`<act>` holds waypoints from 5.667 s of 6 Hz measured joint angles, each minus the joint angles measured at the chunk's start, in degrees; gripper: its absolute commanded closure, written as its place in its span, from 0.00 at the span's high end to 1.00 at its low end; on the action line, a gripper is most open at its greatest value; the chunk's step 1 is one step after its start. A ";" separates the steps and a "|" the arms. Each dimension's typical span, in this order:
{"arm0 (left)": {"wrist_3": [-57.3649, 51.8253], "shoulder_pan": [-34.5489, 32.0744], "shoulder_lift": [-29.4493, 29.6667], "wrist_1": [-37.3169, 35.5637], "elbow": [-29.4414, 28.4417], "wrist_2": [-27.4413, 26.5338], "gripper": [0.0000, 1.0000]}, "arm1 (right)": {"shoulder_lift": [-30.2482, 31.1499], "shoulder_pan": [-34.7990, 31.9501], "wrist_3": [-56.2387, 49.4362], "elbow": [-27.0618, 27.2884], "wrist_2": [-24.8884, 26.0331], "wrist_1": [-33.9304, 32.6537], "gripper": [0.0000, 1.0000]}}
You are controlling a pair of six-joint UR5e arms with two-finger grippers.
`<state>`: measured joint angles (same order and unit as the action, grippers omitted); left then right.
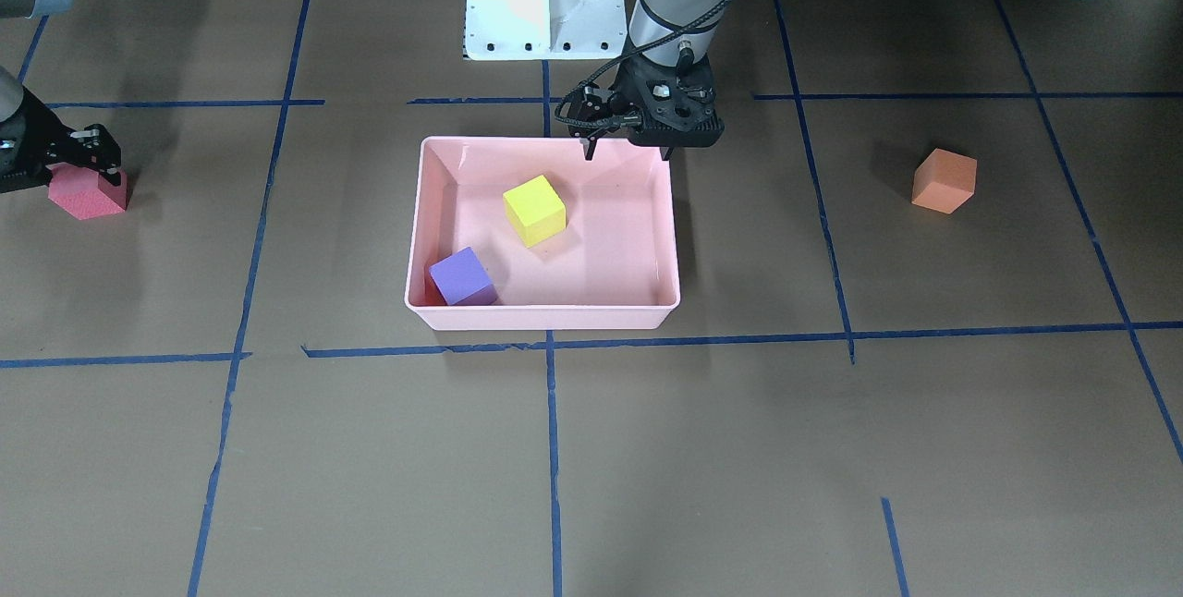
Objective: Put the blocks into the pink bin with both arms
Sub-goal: 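Grasp the red cube with the right gripper while the left gripper hovers, then carry the red cube into the bin while the left gripper reaches the orange cube, then release the red cube and withdraw right arm while left gripper grasps orange cube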
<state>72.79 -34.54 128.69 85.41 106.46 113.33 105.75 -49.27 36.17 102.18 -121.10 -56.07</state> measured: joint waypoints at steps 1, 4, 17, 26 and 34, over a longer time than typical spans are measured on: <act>-0.27 -0.02 -0.31 0.02 0.23 0.20 1.00 | -0.95 0.22 0.13 0.71 0.01 -0.08 0.40; -7.44 -0.66 -3.91 -0.24 3.02 0.56 1.00 | -15.45 0.30 8.88 4.54 -0.93 -11.31 0.40; -38.20 -13.02 -51.22 33.46 5.95 5.91 1.00 | -65.29 12.88 36.08 -7.23 6.72 -46.94 1.00; -38.32 -13.24 -46.83 33.37 -4.42 5.76 0.89 | -62.02 12.83 35.37 -4.95 6.53 -46.86 1.00; -37.97 -13.69 -45.51 28.28 0.66 7.99 0.41 | -47.62 -6.75 0.70 0.74 -3.73 -47.53 1.00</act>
<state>34.82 -48.23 83.18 113.68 107.13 121.31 58.13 -56.02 36.87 102.91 -124.83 -103.60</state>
